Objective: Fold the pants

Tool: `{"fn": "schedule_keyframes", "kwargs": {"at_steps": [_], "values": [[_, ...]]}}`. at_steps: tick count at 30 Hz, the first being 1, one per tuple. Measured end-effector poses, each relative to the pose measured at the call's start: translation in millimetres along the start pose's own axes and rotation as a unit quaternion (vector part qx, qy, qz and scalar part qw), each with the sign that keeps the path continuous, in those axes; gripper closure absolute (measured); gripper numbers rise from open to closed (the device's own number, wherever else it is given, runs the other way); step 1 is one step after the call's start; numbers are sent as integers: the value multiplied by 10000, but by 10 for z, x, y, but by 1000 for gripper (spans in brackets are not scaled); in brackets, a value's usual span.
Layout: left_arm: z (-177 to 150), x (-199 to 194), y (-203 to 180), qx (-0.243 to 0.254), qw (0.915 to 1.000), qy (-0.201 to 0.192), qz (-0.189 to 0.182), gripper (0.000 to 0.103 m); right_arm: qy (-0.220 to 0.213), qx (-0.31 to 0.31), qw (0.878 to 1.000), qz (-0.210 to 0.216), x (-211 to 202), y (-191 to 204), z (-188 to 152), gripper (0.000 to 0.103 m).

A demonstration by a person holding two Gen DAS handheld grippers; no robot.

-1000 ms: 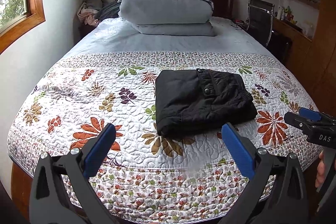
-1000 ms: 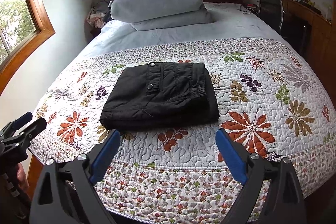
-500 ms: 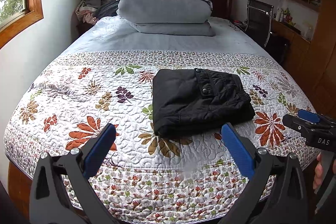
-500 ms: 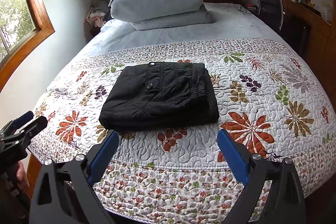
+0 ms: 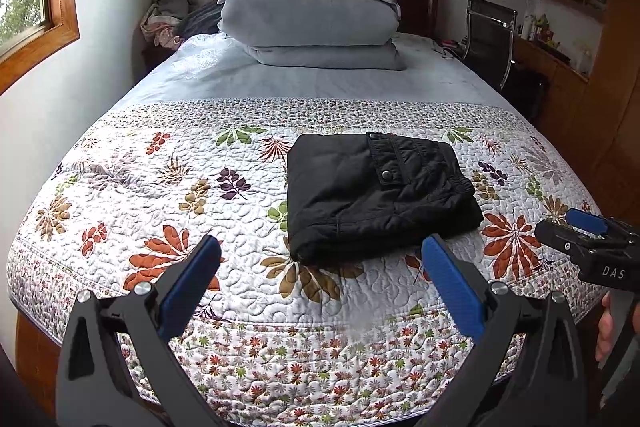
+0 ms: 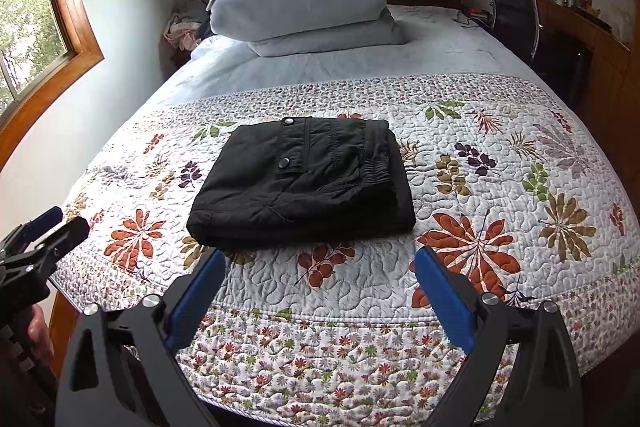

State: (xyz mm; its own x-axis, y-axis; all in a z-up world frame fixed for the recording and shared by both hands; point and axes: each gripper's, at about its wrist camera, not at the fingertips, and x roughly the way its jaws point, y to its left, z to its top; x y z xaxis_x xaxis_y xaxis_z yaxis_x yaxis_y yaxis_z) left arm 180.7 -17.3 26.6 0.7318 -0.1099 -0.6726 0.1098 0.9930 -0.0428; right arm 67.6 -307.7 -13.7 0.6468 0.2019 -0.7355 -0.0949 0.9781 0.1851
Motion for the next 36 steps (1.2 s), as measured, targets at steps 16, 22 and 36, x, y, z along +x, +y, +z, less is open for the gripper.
{"fn": "schedule_keyframes", "kwargs": {"at_steps": [16, 22, 36], "values": [[5, 24, 8, 46, 9999, -1, 104, 3, 42, -42, 10000, -77, 32, -48, 7, 7], [-4, 29, 6, 82, 9998, -30, 180, 3, 52, -41, 9999, -85, 36, -63, 10, 7], [3, 66, 9, 39, 9997, 49, 215, 3, 36, -41, 9999, -100, 24, -87, 10, 5]]}}
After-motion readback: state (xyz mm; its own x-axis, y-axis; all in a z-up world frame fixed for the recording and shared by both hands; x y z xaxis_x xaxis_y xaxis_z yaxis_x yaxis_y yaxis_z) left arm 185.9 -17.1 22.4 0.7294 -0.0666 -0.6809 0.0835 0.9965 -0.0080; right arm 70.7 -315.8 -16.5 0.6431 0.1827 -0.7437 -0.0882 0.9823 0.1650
